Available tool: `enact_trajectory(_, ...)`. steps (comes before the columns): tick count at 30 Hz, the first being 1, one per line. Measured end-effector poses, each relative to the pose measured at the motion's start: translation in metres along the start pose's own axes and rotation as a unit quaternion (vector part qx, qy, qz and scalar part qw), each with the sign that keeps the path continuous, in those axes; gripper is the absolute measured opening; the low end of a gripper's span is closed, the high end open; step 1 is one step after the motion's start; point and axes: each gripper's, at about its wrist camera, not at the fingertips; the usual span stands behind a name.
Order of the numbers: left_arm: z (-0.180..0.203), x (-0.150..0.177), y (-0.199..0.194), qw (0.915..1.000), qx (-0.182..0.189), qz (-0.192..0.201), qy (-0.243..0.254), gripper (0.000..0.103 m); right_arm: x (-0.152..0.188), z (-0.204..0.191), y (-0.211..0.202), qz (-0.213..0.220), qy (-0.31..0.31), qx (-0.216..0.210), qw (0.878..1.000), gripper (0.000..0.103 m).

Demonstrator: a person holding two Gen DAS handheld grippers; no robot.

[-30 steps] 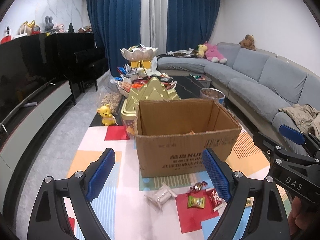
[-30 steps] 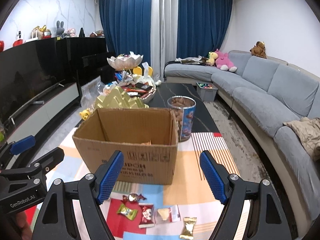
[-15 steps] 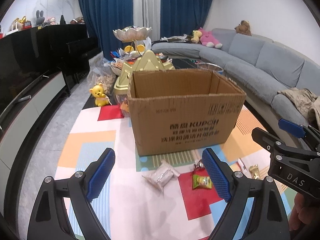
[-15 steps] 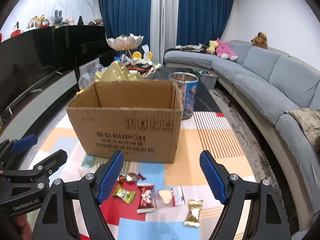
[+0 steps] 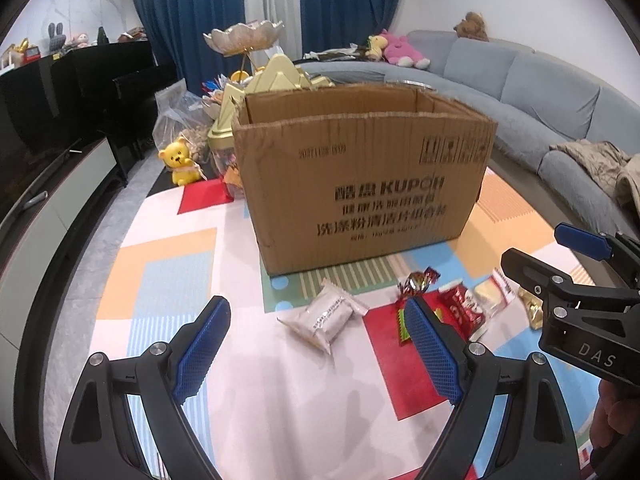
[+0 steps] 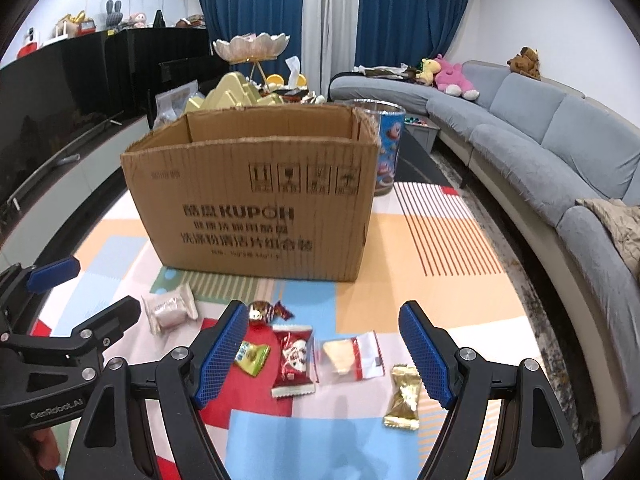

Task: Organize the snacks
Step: 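Move both tools back from the box toward the snacks on the rug, then close the left tool on the white biscuit packet while the right tool grasps the red-and-white candy bag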

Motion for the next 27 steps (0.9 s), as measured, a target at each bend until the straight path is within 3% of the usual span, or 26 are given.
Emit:
enact_trajectory(13,-0.009,0.009,0.034,0.9992,0.004,-0.035,0.021,0.089,0.013,-0.021,0.029,-0.030,-0.002,-0.026,0.999,0.062)
enact_trajectory(25,-0.006,0.009,0.063,0.9967,0.021,-0.064,0.045,0.073,0.022,-0.026,0.053,-0.058,0.003,-0.044,0.997,0.038)
enact_trajectory(27,-0.006,0.009,0.067,0.9963,0.024,-0.067,0.048,0.071,0.024,-0.027,0.057,-0.063,0.003,-0.047,0.997,0.038)
Point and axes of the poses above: each gripper's, at about its wrist camera, not at the fingertips, and y roughly the way its jaws point, z to its right, x to its underside, and after that the axes turned 15 degrees about -y, right-handed
